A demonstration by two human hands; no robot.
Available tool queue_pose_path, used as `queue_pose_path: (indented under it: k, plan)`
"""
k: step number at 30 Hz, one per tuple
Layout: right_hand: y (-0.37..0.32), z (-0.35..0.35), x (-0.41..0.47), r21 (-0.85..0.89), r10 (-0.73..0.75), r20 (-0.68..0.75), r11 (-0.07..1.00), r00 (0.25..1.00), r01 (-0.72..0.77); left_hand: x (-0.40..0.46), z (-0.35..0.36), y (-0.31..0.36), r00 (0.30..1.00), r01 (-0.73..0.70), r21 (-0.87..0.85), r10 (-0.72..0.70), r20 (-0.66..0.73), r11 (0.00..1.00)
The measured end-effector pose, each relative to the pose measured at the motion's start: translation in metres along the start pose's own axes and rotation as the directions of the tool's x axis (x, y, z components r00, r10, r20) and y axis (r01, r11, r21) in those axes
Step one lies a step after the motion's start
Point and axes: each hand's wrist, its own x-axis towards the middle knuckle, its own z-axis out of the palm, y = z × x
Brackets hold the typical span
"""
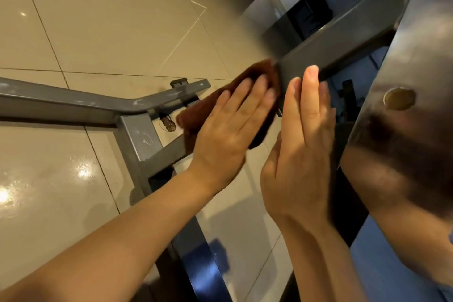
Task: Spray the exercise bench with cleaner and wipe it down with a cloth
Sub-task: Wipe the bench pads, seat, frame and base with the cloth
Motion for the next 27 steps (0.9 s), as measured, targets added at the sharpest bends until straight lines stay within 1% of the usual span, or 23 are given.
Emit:
queue_pose_path:
  k: [1, 2, 3, 4, 6, 8, 9, 11, 12, 13, 15, 17, 18, 20, 21, 23, 25, 27]
  plan:
    - [-0.001, 0.000, 0.001, 0.013, 0.003, -0.011, 1.000, 1.000, -0.003, 0.012, 0.006, 0.007, 0.998, 0.003, 0.042, -0.001, -0.055, 0.999]
    - [-0.002, 0.000, 0.002, 0.018, 0.002, -0.009, 1.000, 1.000, -0.001, 0.018, 0.011, 0.009, 0.997, 0.000, 0.095, 0.007, -0.079, 0.996]
    - [-0.002, -0.001, 0.002, 0.014, -0.004, 0.003, 1.000, 1.000, 0.004, 0.017, 0.015, 0.007, 0.997, -0.012, 0.122, 0.022, -0.077, 0.992]
    - [-0.002, -0.001, 0.002, 0.004, -0.012, 0.010, 1.000, 1.000, 0.012, 0.011, 0.017, 0.003, 0.998, -0.024, 0.109, 0.030, -0.056, 0.994]
    - [0.002, -0.003, 0.002, -0.032, -0.010, 0.032, 0.999, 0.999, 0.011, -0.013, 0.011, -0.009, 1.000, 0.004, 0.044, -0.005, 0.017, 0.999]
    - [0.000, -0.003, 0.001, -0.073, -0.017, 0.068, 0.997, 0.998, 0.022, -0.046, -0.004, -0.023, 0.987, 0.114, 0.036, -0.118, 0.113, 0.993]
    - [-0.004, 0.000, -0.001, -0.092, -0.028, 0.072, 0.995, 0.997, 0.034, -0.063, -0.011, -0.031, 0.968, 0.180, 0.049, -0.186, 0.168, 0.982]
    - [-0.010, 0.010, -0.005, -0.107, -0.077, 0.082, 0.991, 0.994, 0.086, -0.088, -0.019, -0.045, 0.902, 0.300, 0.087, -0.312, 0.298, 0.950]
    - [-0.014, 0.016, -0.007, -0.100, -0.103, 0.088, 0.989, 0.991, 0.112, -0.095, -0.022, -0.050, 0.869, 0.339, 0.097, -0.351, 0.350, 0.936]
    - [-0.014, 0.021, -0.009, -0.091, -0.120, 0.090, 0.988, 0.989, 0.128, -0.098, -0.022, -0.049, 0.850, 0.368, 0.096, -0.377, 0.368, 0.925]
    - [-0.010, 0.028, -0.009, -0.088, -0.131, 0.091, 0.986, 0.987, 0.139, -0.098, -0.020, -0.041, 0.843, 0.395, 0.123, -0.413, 0.345, 0.910]
    - [-0.006, 0.029, -0.010, -0.106, -0.141, 0.105, 0.983, 0.984, 0.152, -0.095, -0.020, -0.032, 0.867, 0.374, 0.131, -0.396, 0.303, 0.918]
    - [-0.006, 0.029, -0.009, -0.110, -0.144, 0.111, 0.982, 0.983, 0.156, -0.091, -0.019, -0.030, 0.895, 0.332, 0.114, -0.351, 0.273, 0.936]
    - [-0.007, 0.028, -0.009, -0.092, -0.148, 0.117, 0.983, 0.982, 0.159, -0.073, -0.013, -0.025, 0.954, 0.209, 0.049, -0.214, 0.210, 0.977]
    - [-0.008, 0.027, -0.009, -0.076, -0.149, 0.118, 0.984, 0.982, 0.159, -0.062, -0.007, -0.022, 0.972, 0.151, 0.023, -0.152, 0.181, 0.988]
    - [-0.007, 0.026, -0.009, -0.057, -0.150, 0.123, 0.986, 0.981, 0.157, -0.045, 0.005, -0.015, 0.987, 0.102, 0.001, -0.101, 0.122, 0.995]
    - [-0.005, 0.026, -0.008, -0.046, -0.150, 0.118, 0.987, 0.982, 0.156, -0.047, 0.013, -0.013, 0.988, 0.128, 0.006, -0.128, 0.091, 0.992]
    - [-0.006, 0.029, -0.008, -0.051, -0.148, 0.100, 0.987, 0.984, 0.153, -0.066, 0.011, -0.020, 0.971, 0.205, 0.022, -0.206, 0.120, 0.978]
